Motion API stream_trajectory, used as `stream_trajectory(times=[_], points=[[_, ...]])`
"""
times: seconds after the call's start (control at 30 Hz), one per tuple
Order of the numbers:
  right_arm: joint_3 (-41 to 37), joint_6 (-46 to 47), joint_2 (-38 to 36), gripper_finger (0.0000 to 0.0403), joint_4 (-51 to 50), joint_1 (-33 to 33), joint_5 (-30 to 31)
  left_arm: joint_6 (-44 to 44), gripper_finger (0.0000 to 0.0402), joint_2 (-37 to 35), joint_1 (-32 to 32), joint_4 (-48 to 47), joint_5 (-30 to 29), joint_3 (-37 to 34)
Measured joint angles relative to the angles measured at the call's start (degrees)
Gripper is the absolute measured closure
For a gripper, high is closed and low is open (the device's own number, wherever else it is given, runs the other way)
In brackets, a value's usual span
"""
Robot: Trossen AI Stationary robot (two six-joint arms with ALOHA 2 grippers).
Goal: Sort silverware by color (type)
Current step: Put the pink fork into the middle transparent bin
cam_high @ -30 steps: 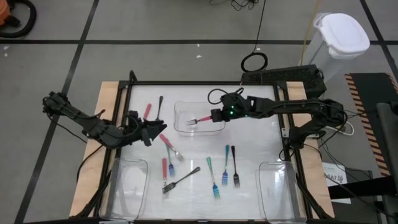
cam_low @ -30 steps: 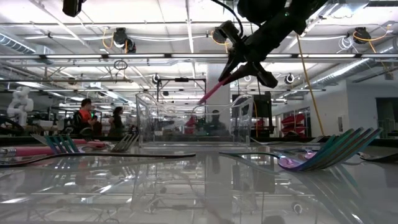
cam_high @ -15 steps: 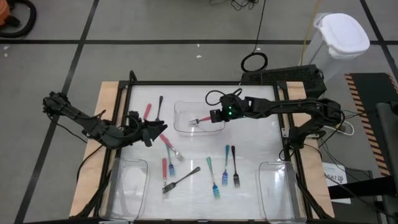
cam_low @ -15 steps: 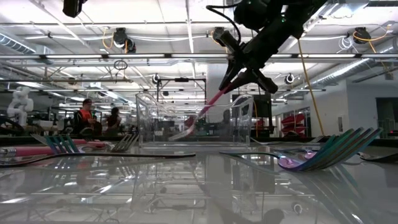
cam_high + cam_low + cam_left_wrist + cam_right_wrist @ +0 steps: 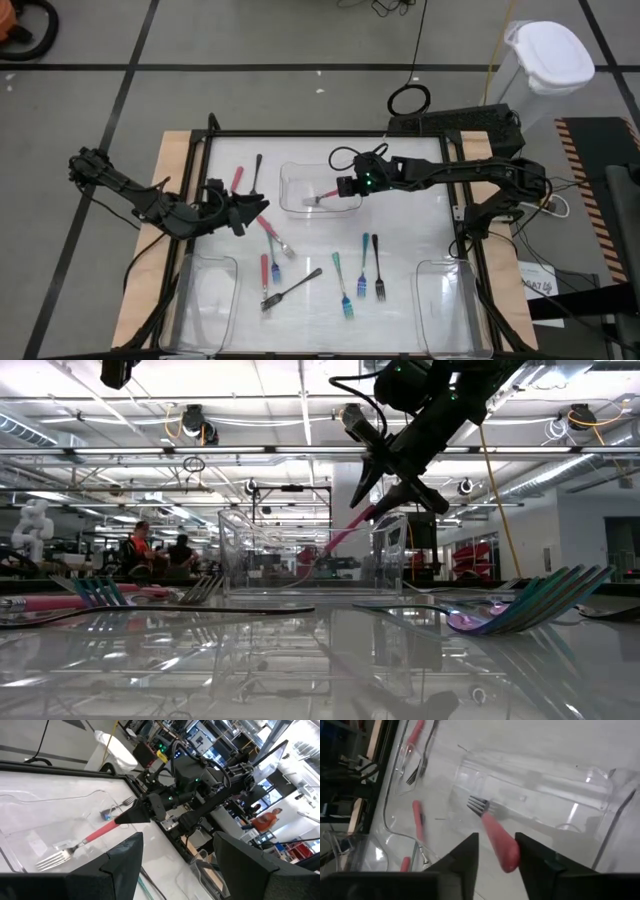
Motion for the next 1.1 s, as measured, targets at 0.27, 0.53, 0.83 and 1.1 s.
stream_trajectory(times=[0.27,0.53,0.83,1.1], points=[[0.00,0.00,-0.40,0.0193,-1.22,0.02,-1.79,-2.14,0.0159,-0.02,0.05,-3.99,-0.16,0.00],[-0.04,-0.51,-2.75,0.0116,-5.89,0.15,-1.58,-5.92,0.0159,-0.02,0.05,-8.92,-1.51,0.00],[-0.04,-2.11,-6.98,0.0103,-7.61,0.13,-0.03,-8.56,0.0159,-0.02,0.12,-10.45,-2.12,0.00],[-0.04,-2.77,-14.25,0.0104,-7.41,1.64,-0.16,-13.44,0.0159,-0.02,3.28,-16.41,1.86,0.00]])
